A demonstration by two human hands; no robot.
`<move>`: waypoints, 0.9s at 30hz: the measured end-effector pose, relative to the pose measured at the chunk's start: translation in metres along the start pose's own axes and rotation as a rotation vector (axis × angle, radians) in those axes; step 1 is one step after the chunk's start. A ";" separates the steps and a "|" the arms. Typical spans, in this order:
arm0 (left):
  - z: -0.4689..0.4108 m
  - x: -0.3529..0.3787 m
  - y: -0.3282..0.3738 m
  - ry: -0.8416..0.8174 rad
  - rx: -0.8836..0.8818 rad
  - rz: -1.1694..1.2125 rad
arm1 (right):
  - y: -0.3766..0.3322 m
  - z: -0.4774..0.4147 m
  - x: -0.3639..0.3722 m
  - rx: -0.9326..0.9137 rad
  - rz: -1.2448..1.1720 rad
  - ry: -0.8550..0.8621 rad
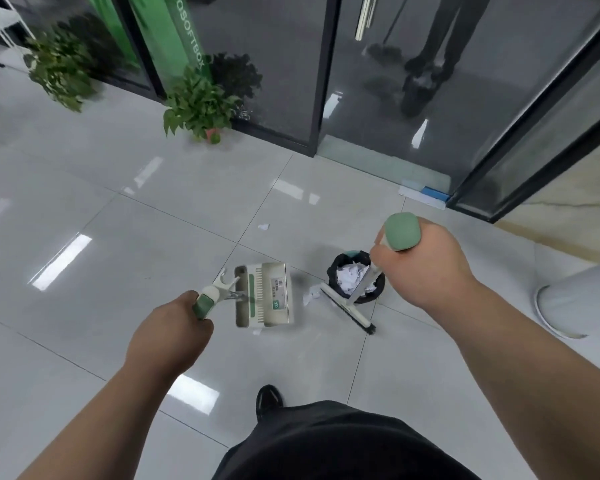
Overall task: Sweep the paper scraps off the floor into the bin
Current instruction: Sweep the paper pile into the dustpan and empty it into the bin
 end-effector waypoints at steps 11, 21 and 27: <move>-0.056 -0.004 -0.010 -0.057 0.050 0.011 | -0.010 -0.043 0.012 0.058 0.103 0.101; -0.085 -0.002 -0.033 -0.060 0.023 0.030 | -0.014 -0.061 0.043 0.039 0.071 -0.030; -0.098 0.002 -0.040 -0.054 -0.010 0.038 | -0.034 -0.076 0.054 -0.003 -0.101 -0.079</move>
Point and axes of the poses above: each hand's wrist, its own z-axis away from the middle knuckle, its own x-axis out of the palm, y = z × x, the point moved 4 cm from there along -z, towards the middle knuckle, and after that the axes turned 7 degrees about -y, right-handed, at the moved point
